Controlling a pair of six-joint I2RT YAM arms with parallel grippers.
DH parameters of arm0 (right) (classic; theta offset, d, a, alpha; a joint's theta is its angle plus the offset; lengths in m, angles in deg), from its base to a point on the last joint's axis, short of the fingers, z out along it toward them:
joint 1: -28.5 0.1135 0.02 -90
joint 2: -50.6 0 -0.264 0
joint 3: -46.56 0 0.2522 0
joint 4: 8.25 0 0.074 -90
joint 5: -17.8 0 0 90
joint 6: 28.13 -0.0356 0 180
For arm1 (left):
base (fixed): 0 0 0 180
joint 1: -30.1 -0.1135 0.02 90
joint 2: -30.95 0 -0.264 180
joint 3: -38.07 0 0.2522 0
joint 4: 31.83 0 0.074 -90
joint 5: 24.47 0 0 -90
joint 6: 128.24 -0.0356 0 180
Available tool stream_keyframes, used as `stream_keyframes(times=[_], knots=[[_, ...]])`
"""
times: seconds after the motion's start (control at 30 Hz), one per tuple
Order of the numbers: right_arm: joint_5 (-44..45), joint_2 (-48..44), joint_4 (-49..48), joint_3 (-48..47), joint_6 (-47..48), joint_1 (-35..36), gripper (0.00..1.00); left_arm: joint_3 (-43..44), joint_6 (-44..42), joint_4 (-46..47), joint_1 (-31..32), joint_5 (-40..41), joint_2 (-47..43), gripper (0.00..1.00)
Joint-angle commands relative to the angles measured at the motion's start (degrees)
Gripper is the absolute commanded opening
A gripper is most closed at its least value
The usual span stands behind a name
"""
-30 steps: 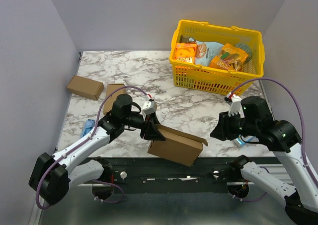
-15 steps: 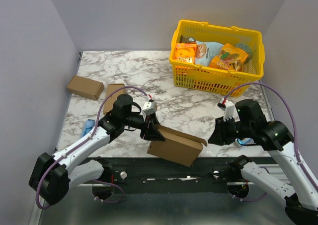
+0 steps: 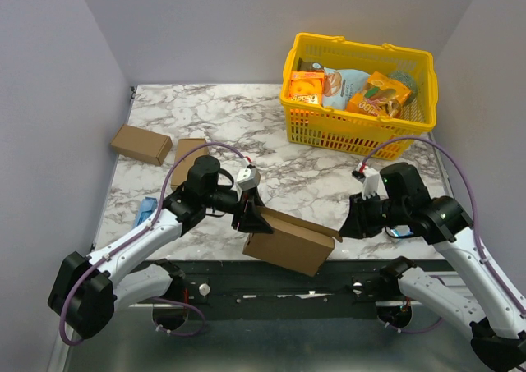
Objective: Fold the paper box
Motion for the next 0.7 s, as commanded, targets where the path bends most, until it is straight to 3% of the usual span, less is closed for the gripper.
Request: stream_keyframes(times=[0.0, 0.43, 0.57, 0.67], knots=[[-2.01, 0.57, -2.25, 0.78, 0.24, -0.14, 0.29, 1.83, -0.7, -0.05, -0.33, 0.89, 0.09, 0.12], [-1.05, 0.58, -1.99, 2.54, 0.59, -0.14, 0.2, 1.91, -0.7, -0.14, -0.33, 1.07, 0.0, 0.11], [-1.31, 0.31, -2.6, 2.1, -0.11, -0.14, 0.11, 1.82, -1.05, -0.4, -0.24, 2.29, 0.0, 0.11], [-0.61, 0.66, -2.95, 1.57, -2.13, -0.14, 0.01, 2.79, -6.49, -6.09, 0.63, 6.77, -1.14, 0.09]])
